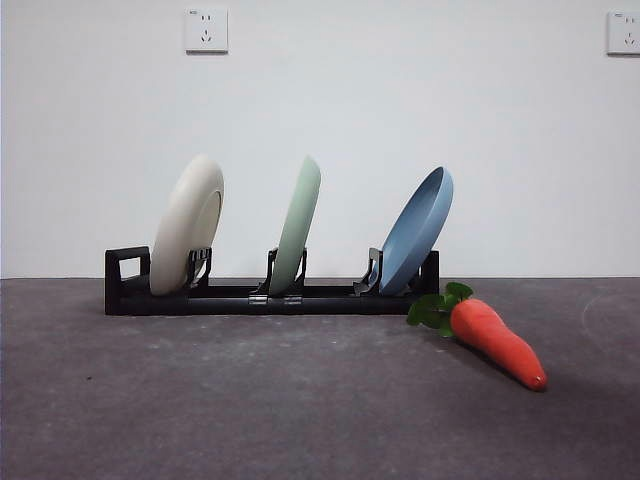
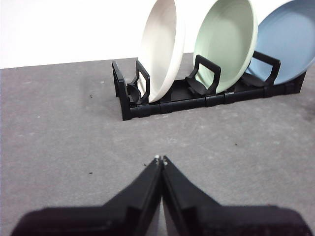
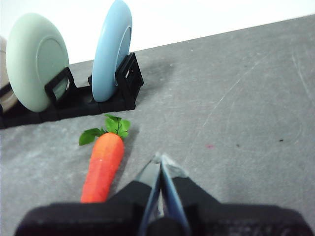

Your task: Take the green plate from the plate rack,put the plate on the table,take the carrot from the table,put the carrot in the plate

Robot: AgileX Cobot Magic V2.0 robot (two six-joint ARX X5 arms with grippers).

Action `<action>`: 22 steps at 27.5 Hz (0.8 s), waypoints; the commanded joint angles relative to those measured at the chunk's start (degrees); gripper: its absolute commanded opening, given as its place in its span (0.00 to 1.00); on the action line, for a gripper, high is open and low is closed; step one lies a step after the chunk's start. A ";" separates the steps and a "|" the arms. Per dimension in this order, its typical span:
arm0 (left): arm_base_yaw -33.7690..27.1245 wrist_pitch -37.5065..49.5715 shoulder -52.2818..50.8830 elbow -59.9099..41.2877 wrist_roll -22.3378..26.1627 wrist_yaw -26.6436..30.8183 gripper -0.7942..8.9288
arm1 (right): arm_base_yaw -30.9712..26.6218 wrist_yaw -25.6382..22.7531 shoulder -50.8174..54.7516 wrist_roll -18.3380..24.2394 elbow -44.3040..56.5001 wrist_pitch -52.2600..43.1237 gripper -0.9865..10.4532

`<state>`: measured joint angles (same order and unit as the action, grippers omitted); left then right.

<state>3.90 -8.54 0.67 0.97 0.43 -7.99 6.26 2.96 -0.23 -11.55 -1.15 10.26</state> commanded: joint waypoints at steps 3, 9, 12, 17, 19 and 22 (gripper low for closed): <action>-0.20 0.37 -0.17 -0.68 -7.74 -0.04 0.08 | -0.15 0.17 0.13 -6.01 0.76 -1.05 0.08; -0.20 0.09 -0.17 2.14 -14.82 -1.99 0.08 | -0.13 3.78 0.07 -7.13 -1.95 -2.08 0.08; -0.15 -1.18 -0.15 5.09 -15.69 -2.95 0.08 | -0.13 4.63 -0.74 -7.45 -4.66 -1.86 0.08; -0.15 -7.28 0.00 11.69 -16.13 -3.34 0.08 | -0.13 5.81 -4.61 -8.07 -11.10 1.09 0.08; -0.15 -9.79 0.20 14.53 -16.11 -5.42 0.08 | -0.13 7.17 -7.23 -7.80 -14.32 3.43 0.08; -0.15 -13.20 1.22 18.56 -16.02 -8.87 0.08 | -0.13 10.23 -11.74 -5.60 -19.34 7.80 0.08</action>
<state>3.90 -21.56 1.72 18.96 -15.29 -16.01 6.26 12.58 -11.20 -18.28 -19.44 17.80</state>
